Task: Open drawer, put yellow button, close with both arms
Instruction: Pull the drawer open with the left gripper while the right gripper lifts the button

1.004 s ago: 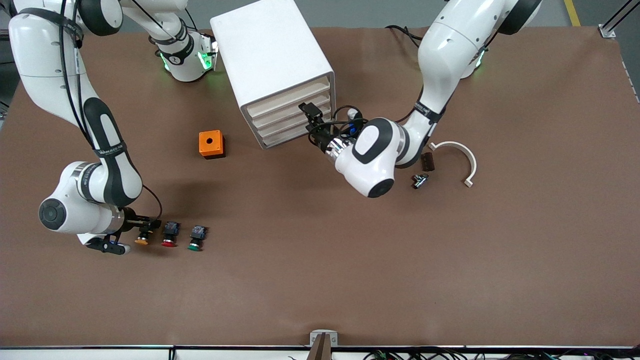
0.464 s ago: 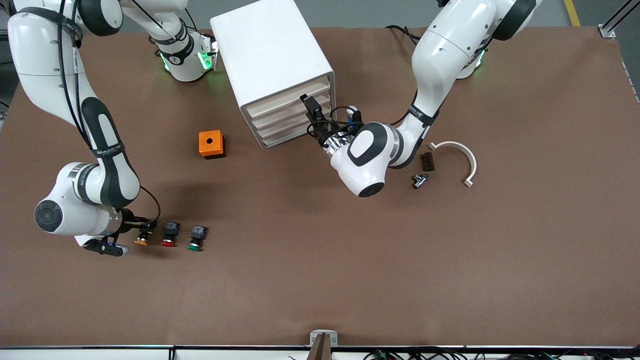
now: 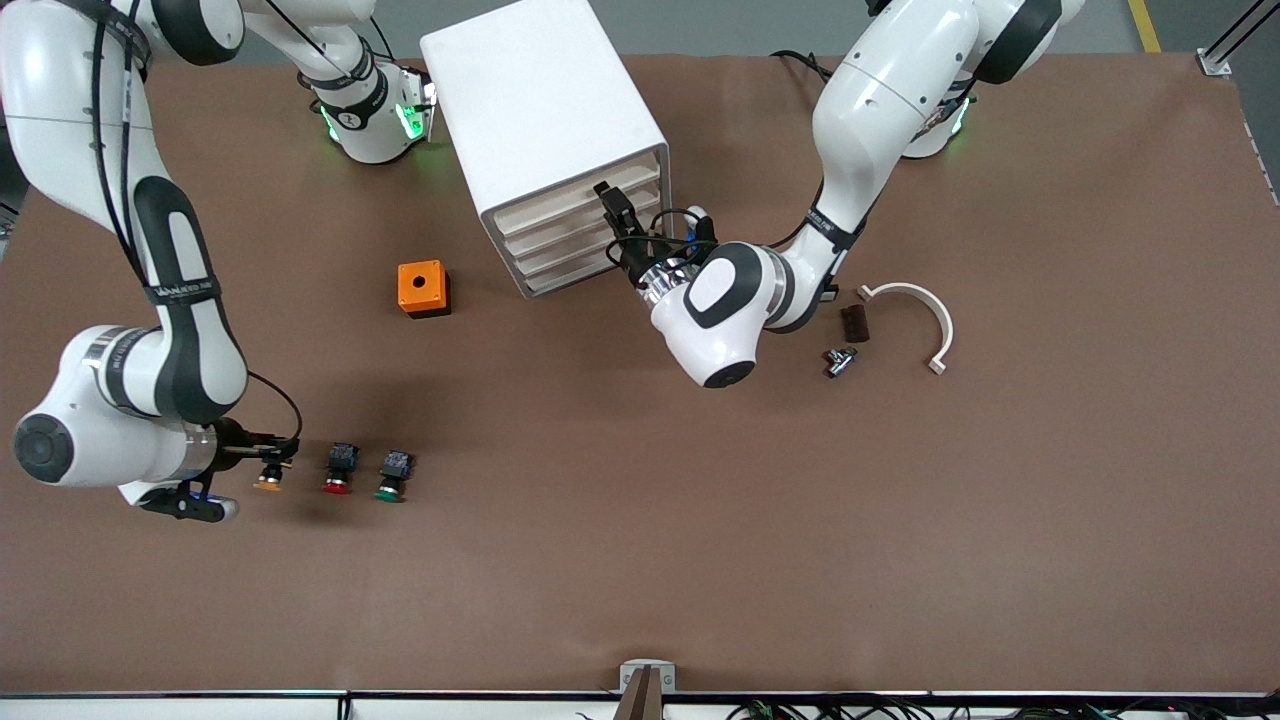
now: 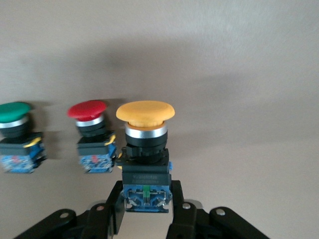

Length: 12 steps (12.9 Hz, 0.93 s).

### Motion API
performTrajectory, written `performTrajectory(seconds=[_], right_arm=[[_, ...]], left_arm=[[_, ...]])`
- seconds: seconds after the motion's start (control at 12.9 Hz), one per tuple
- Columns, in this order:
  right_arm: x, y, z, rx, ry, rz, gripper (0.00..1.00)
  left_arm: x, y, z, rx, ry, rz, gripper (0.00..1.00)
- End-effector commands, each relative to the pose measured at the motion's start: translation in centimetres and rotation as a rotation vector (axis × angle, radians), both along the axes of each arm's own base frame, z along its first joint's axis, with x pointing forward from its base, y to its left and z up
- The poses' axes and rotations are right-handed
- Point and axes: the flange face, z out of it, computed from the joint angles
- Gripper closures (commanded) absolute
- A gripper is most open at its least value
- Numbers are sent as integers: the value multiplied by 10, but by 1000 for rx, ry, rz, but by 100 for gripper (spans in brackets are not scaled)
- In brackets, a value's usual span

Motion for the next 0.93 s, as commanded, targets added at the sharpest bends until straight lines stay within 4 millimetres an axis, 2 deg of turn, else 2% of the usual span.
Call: performTrajectory(seconds=[0.0, 0.08, 0.15, 0.23, 0.39, 0.62, 0.7, 0.85], right_arm=[[-1, 4, 48, 34, -18, 18, 97], [-2, 6, 58, 37, -17, 18, 97], [-4, 9, 69, 36, -17, 10, 97], [-6, 17, 83, 34, -14, -13, 97], [-14, 35, 113, 30, 6, -70, 97], [-29, 63, 151, 70, 51, -193, 97], [-34, 79, 164, 67, 68, -238, 97], [-47, 114, 191, 46, 93, -327, 97]], left_arm=[[-9, -12, -3, -40, 15, -13, 56], [-7, -9, -5, -41, 9, -13, 72], [-5, -5, -9, -65, 5, -12, 92], [-3, -4, -10, -68, 3, -9, 99], [10, 7, -6, -68, -7, 13, 100], [48, 44, -3, -123, -29, 68, 100], [61, 57, 0, -127, -35, 94, 100], [80, 67, 7, -145, -60, 122, 100]])
